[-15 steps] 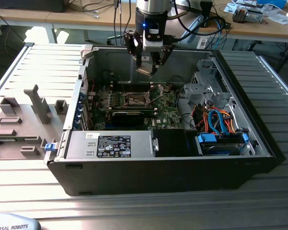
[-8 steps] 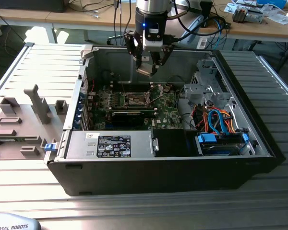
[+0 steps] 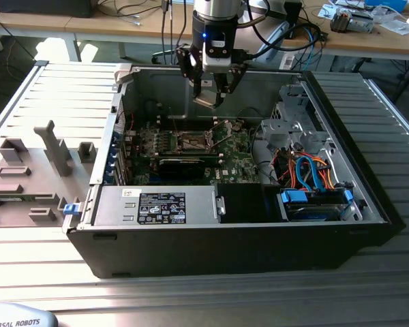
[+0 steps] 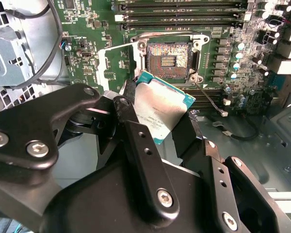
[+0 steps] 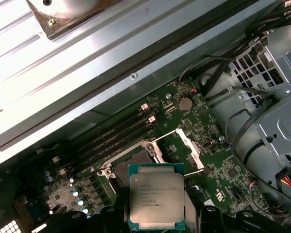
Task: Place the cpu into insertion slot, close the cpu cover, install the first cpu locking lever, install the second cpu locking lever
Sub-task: 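Place the cpu into insertion slot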
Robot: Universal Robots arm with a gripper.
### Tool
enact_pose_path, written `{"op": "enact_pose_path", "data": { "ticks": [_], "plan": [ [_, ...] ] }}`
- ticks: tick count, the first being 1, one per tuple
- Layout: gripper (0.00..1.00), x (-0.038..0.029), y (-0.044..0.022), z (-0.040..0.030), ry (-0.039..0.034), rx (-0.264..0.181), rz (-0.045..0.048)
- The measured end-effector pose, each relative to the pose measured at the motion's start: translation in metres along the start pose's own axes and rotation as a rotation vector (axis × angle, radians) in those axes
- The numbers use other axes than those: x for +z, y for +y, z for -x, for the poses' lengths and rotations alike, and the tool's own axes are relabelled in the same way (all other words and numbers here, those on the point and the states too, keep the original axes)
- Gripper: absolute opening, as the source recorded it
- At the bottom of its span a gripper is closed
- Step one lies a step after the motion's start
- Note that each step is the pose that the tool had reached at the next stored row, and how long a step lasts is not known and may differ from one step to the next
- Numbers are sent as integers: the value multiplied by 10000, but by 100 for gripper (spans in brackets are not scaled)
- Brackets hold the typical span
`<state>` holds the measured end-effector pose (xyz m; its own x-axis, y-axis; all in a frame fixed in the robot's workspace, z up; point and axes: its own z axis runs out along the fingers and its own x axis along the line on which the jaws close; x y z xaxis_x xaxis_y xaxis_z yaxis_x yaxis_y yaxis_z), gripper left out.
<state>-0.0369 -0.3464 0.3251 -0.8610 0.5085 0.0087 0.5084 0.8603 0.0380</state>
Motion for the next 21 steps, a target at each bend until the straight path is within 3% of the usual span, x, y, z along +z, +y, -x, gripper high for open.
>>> {"op": "enact_pose_path", "data": {
  "ticks": [21],
  "plan": [
    [54,0,0,0,-22,145,-26]
  ]
}}
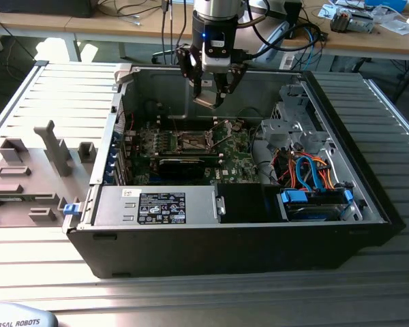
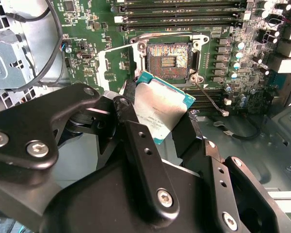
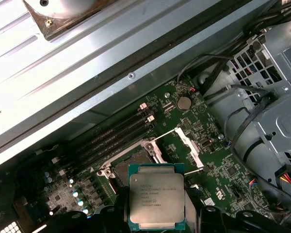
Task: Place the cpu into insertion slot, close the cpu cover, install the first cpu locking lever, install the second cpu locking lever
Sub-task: 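Place the cpu into insertion slot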
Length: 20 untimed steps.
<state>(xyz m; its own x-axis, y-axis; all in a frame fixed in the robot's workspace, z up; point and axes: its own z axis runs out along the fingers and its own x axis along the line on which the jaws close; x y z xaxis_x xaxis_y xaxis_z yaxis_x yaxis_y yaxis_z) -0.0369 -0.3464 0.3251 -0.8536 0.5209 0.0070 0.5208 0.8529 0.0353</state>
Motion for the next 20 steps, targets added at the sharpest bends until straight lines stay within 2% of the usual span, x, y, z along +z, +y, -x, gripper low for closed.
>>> {"op": "enact_pose_path", "data": {
  "ticks": [20],
  "plan": [
    [54,0,0,0,-20,155,-24]
  ]
}}
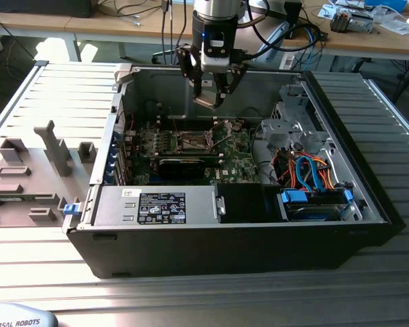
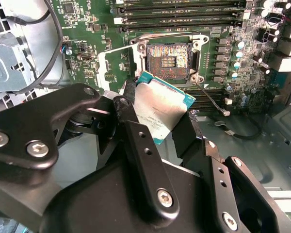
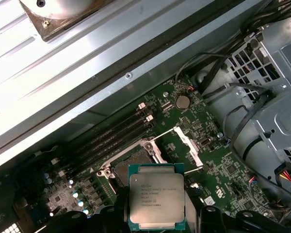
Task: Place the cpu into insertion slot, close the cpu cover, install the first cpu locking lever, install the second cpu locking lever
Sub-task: 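Place the cpu into insertion slot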
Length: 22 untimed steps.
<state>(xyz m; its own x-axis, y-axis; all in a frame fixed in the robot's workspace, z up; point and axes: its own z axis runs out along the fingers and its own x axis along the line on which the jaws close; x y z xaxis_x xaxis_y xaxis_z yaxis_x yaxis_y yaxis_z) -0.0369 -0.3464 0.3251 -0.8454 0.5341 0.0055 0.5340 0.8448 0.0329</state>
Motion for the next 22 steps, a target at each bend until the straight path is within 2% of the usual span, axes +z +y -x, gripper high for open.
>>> {"op": "enact_pose_path", "data": {
  "ticks": [22],
  "plan": [
    [54,0,0,0,-29,154,-36]
  ]
}}
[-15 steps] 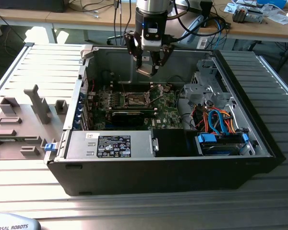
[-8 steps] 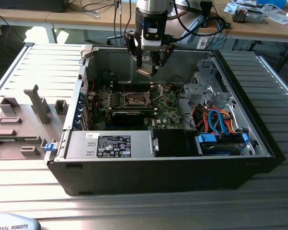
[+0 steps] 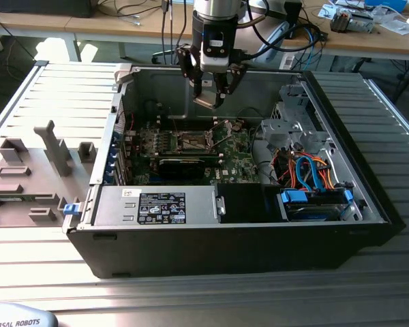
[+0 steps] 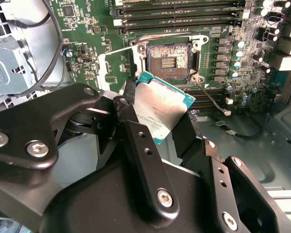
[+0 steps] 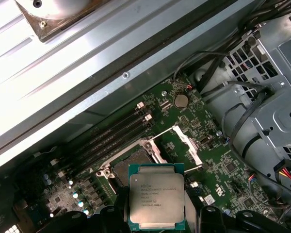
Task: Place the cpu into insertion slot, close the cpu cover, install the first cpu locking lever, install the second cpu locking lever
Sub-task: 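Place the cpu into insertion slot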
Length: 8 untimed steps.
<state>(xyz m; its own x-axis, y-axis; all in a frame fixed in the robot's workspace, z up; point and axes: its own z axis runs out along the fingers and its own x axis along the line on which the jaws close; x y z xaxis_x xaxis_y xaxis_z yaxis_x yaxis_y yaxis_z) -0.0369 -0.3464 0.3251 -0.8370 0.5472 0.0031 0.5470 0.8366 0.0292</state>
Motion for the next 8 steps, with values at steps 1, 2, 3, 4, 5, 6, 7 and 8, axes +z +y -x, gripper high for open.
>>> {"op": "enact_pose_path", "data": {
  "ticks": [1,2,3,4,5,6,7,8],
  "plan": [
    [54,0,0,0,-1,10,-3],
    [54,0,0,0,-3,16,-4],
    [54,0,0,0,-5,21,-6],
    [54,0,0,0,-7,28,-9],
    [54,0,0,0,-9,34,-11],
    [54,0,0,0,-10,40,-14],
    [54,0,0,0,-12,47,-17],
    [54,0,0,0,-14,54,-19]
  ]
}}
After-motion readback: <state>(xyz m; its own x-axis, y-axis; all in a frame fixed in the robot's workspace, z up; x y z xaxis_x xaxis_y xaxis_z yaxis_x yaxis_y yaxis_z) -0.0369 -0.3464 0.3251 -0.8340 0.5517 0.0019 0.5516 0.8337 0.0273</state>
